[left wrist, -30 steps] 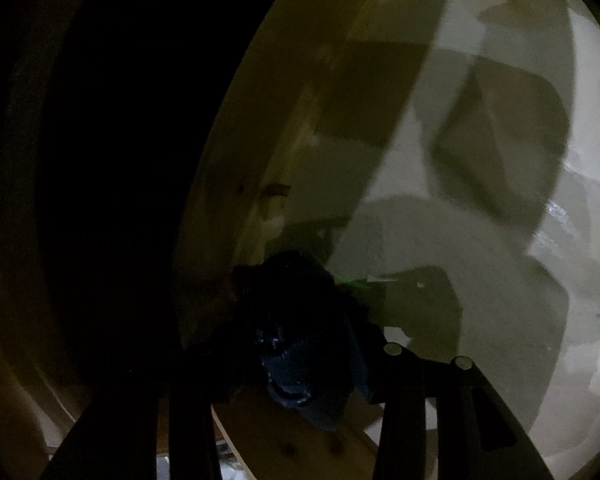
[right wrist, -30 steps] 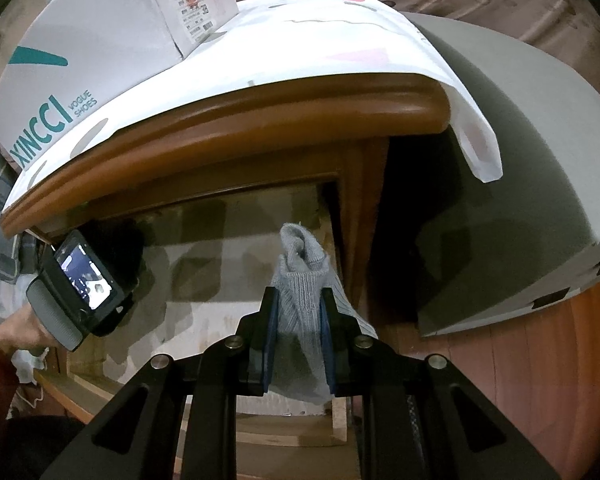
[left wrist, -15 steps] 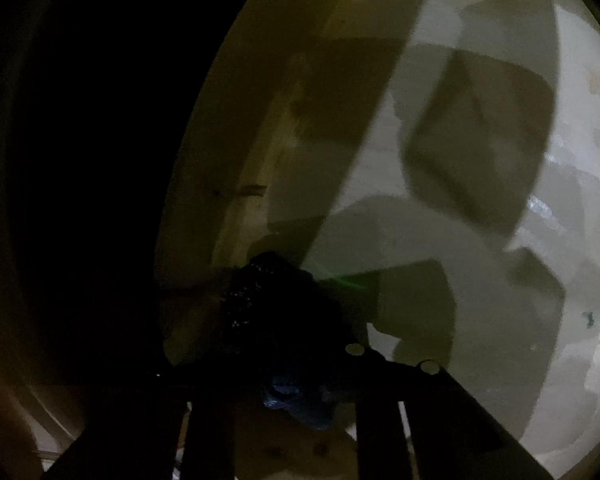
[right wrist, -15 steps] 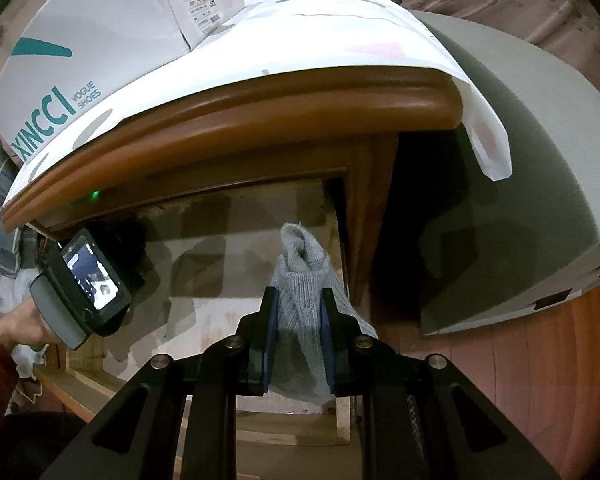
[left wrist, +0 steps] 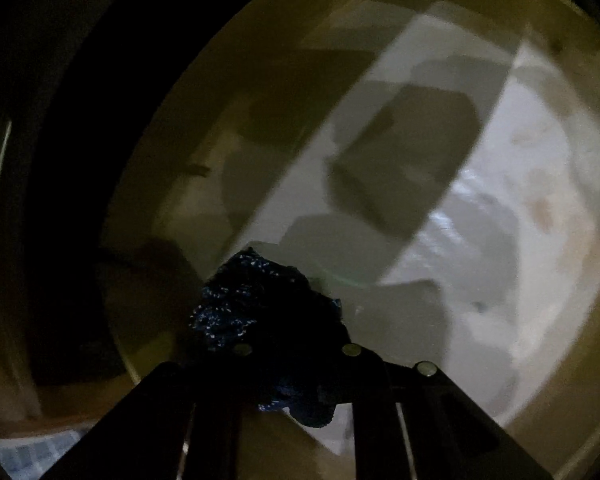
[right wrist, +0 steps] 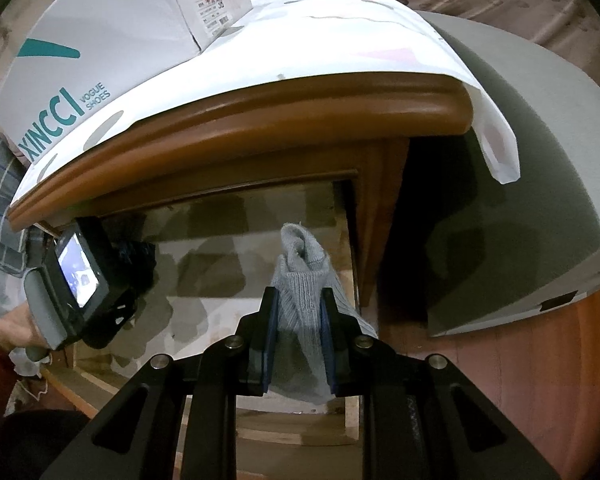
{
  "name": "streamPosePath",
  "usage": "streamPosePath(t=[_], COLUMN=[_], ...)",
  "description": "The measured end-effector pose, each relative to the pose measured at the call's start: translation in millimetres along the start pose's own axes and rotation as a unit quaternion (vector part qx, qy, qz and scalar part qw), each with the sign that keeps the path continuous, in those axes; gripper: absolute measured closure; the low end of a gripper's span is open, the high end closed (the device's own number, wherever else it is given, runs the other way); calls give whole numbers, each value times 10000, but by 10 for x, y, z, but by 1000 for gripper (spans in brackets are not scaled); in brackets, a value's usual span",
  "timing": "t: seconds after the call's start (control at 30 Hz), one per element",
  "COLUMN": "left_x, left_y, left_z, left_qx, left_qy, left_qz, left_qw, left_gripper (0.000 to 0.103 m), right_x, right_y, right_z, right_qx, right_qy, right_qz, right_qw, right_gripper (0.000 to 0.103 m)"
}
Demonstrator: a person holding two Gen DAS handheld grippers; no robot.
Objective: Take underwear out of drawer
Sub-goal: 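Lift the navy sock with the left gripper and carry it to the white box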
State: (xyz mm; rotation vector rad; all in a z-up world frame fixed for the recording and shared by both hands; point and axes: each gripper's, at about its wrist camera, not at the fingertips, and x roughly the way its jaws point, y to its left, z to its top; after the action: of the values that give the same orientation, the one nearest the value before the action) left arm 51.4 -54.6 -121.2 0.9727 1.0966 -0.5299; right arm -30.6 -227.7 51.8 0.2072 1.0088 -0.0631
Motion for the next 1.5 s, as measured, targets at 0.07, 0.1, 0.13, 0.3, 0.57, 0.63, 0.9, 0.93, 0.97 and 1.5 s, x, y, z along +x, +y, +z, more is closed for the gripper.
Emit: streamPosePath(t=[0.07, 0.1, 0.13, 0.3, 0.57, 0.63, 0.9, 0.93, 0.97, 1.5], left_x=[-54, -84, -112, -151, 78, 126, 128, 109, 110, -428], left_y=[35, 47, 65, 173, 225, 172, 370, 339, 372, 584], left_z=[-46, -64, -85, -167, -79, -2, -14, -56, -76, -662], left_qx=[-60, -77, -98, -352, -158, 14, -231, -220, -284, -566], left_qy=[43, 14, 14, 63, 72, 83, 45, 26, 30, -76], left_qz=[-358, -549, -773, -1157, -1333, -1284, -964, -931, -1006, -1476], left_qw=[9993, 9985, 9970, 9926, 9909, 9917, 9951, 9954, 9945, 9874], left_gripper=[91, 91, 91, 88, 64, 50, 85, 88, 89, 96], right_x=[0, 2, 3, 1, 23, 23, 34, 35, 36, 64], right_y=[-7, -12, -16, -8, -5, -3, 3, 1, 2, 78], right_z=[3, 5, 12, 22, 25, 24, 24, 25, 25, -1], right_qx=[-7, -6, -4, -32, -66, -89, -100, -93, -90, -304], right_qy=[8, 13, 18, 33, 80, 80, 95, 98, 99, 82], right_qz=[11, 19, 20, 35, 124, 120, 146, 150, 156, 34], right_qw=[10000, 10000, 10000, 10000, 9999, 9999, 9998, 9998, 9998, 9995], right_gripper=[85, 85, 85, 84, 84, 84, 84, 84, 84, 84])
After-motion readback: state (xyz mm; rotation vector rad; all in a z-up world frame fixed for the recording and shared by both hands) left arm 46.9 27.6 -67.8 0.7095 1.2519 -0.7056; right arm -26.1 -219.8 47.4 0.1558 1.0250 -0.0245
